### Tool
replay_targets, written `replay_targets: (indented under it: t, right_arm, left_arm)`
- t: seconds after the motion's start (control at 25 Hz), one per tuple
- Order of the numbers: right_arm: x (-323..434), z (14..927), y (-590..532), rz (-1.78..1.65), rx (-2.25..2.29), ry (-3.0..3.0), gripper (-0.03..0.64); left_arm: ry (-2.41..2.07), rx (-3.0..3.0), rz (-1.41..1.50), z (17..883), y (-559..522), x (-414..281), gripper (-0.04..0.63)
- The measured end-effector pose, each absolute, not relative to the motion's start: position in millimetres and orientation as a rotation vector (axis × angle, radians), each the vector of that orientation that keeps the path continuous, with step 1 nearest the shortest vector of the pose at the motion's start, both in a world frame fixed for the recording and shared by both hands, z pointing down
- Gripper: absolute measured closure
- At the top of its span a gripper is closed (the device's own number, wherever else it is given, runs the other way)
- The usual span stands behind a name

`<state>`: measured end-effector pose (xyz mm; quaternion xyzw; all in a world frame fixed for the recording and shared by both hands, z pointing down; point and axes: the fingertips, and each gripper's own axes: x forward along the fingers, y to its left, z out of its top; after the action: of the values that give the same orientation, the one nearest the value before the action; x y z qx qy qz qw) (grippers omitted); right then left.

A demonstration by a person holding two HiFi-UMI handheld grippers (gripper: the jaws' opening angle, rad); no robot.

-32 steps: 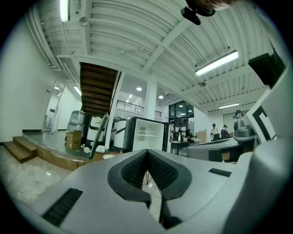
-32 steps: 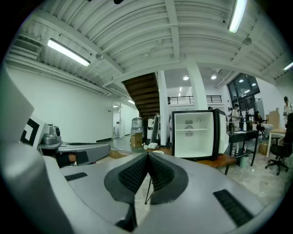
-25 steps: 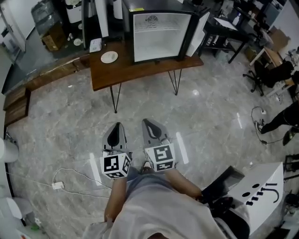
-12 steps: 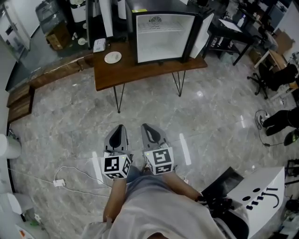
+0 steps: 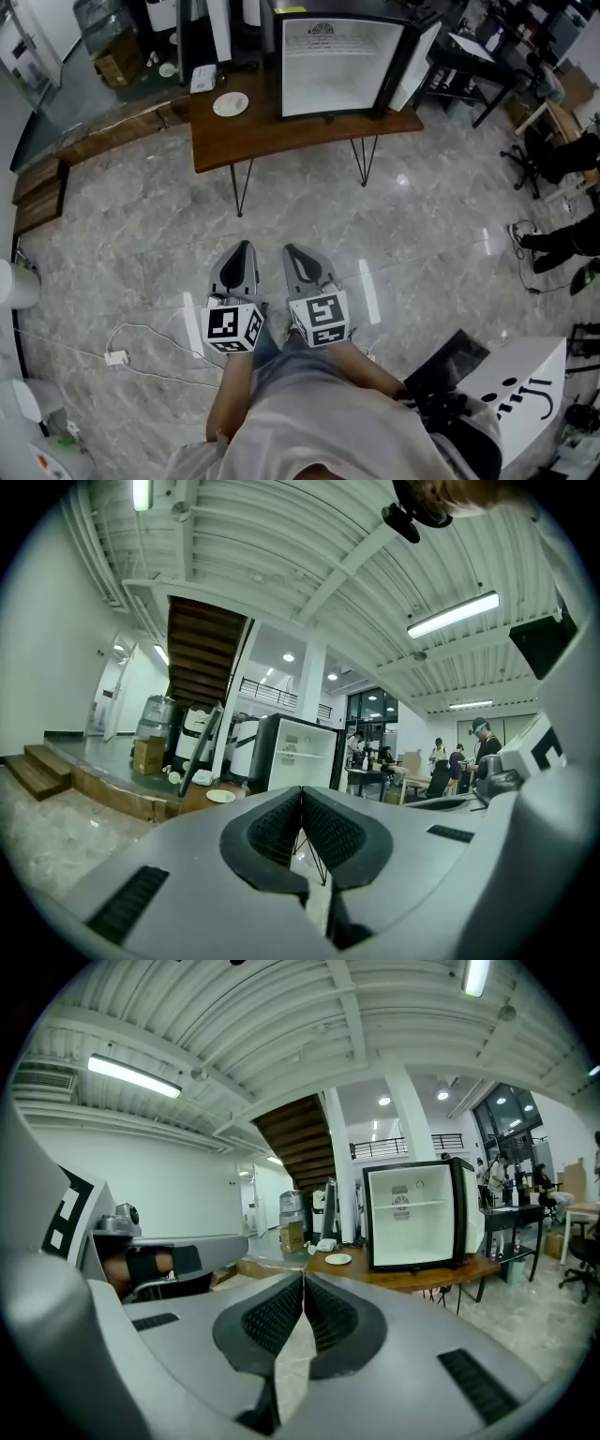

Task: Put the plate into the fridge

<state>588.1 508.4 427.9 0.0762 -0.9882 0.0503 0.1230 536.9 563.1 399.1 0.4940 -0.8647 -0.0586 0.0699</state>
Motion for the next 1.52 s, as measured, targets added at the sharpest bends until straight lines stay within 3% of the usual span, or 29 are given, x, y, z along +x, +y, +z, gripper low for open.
replay_targets:
  t: [0.44,0.96,1.52]
  right_arm:
    - [436.1,438.8,529.4,0.080,0.178,-2.831,0.598]
    - [190.3,391.3,544.8,0.016,0.187,-2.848,0.598]
    - [42.1,390.0,571.4,-0.032,0.228,-2.843,0.598]
  left_arm:
    - [-2.588,1.458,-0.281,407.2,578.9,378.9,0.575]
    - [-2.576,1.539,-0.323,360.3,585.1,141.6,0.575]
    - [-2.543,1.615,-0.316,360.4,608.4,-4.2,0.575]
